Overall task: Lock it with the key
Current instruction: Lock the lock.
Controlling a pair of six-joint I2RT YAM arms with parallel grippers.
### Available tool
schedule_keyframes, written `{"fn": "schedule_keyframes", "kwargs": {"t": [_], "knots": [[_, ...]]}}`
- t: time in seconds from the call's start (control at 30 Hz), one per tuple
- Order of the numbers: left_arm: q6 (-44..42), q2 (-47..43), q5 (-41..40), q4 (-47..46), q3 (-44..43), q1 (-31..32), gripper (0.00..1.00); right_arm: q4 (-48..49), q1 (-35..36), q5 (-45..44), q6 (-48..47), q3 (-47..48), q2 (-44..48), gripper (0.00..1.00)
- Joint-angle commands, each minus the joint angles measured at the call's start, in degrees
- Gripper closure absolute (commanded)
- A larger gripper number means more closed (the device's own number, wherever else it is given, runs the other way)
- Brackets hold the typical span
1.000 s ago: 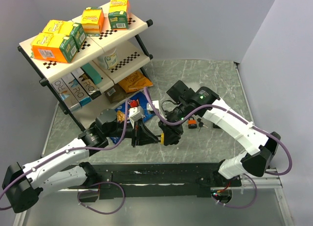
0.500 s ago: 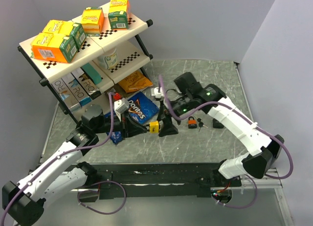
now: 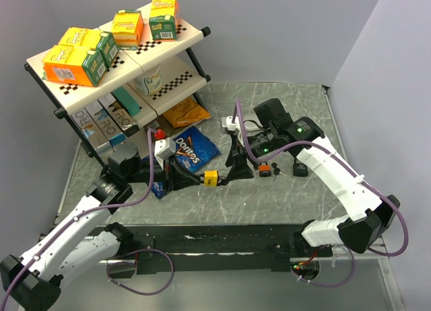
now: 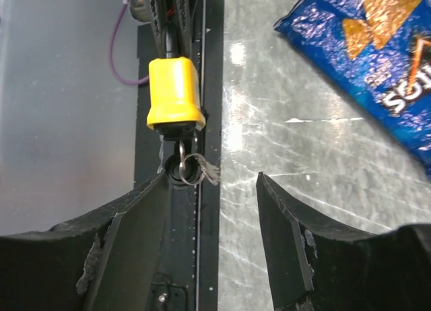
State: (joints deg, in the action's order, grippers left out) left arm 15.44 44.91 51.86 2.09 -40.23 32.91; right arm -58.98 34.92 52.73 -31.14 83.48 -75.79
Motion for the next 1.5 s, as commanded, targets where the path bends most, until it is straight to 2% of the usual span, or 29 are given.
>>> {"fn": "schedule_keyframes", "kwargs": {"t": [0.0, 0.37, 0.53, 0.57, 0.6, 0.7, 1.0, 1.23, 1.47], "knots": [[-1.4, 0.0, 1.8, -2.4, -3.4, -0.2, 0.99, 1.9, 1.6, 3.3, 0.2, 0.0, 0.6, 0.38], [0.4, -0.1, -0.3, -3.6, -2.5, -0.2, 0.99, 2.4, 3.9, 2.1, -0.2, 0.0, -1.6, 0.55], [1.2, -0.3, -0.5, -4.9, -1.6, -0.2, 0.99, 1.9, 3.9, 1.5, -0.9, -1.7, -1.1, 0.73], [1.0, -0.3, -0.6, -4.8, -1.6, -0.2, 0.99, 1.8, 4.0, 1.3, -1.0, -2.0, -0.9, 0.79], [0.9, -0.3, -0.5, -4.7, -1.6, -0.3, 0.99, 1.6, 3.9, 1.1, -1.5, -2.1, -0.9, 0.89], [0.6, -0.6, -0.7, -4.3, -1.7, -0.2, 0.99, 0.5, 3.8, 0.3, -2.7, -2.2, -0.5, 1.0], [-2.3, -1.0, -0.4, 0.1, -3.4, -1.4, 0.99, -4.2, -0.2, 0.2, -6.1, -3.0, 1.9, 1.0], [-1.6, -0.5, 0.7, -1.0, -3.9, -2.4, 0.99, -7.3, -3.1, -0.2, -8.9, -4.6, 3.7, 1.0], [-1.6, 0.3, -0.2, 0.7, -4.0, -2.5, 0.99, -1.3, -9.0, -5.8, -1.8, -10.4, -0.7, 1.0]]}}
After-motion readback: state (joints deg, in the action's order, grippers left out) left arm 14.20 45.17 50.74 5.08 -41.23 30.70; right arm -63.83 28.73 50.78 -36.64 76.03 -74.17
